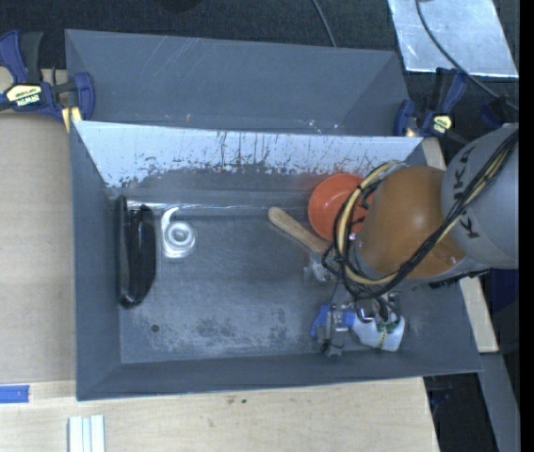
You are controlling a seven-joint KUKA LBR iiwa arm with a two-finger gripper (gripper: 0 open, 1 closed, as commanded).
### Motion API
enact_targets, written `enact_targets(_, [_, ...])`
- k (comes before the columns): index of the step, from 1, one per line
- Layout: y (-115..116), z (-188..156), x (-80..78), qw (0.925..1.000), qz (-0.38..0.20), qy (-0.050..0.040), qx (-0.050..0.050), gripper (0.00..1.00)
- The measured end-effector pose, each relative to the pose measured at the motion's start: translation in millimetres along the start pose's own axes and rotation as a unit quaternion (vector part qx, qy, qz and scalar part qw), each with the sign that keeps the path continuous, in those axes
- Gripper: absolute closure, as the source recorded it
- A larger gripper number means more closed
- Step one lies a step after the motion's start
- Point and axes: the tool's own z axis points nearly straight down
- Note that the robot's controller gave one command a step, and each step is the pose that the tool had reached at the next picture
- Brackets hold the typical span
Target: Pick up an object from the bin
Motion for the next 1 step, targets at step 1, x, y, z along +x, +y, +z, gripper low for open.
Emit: enact_targets(1, [-37.5,-23.9,2.7,0.9994,-0.032,-0.0158,0.003,0.0])
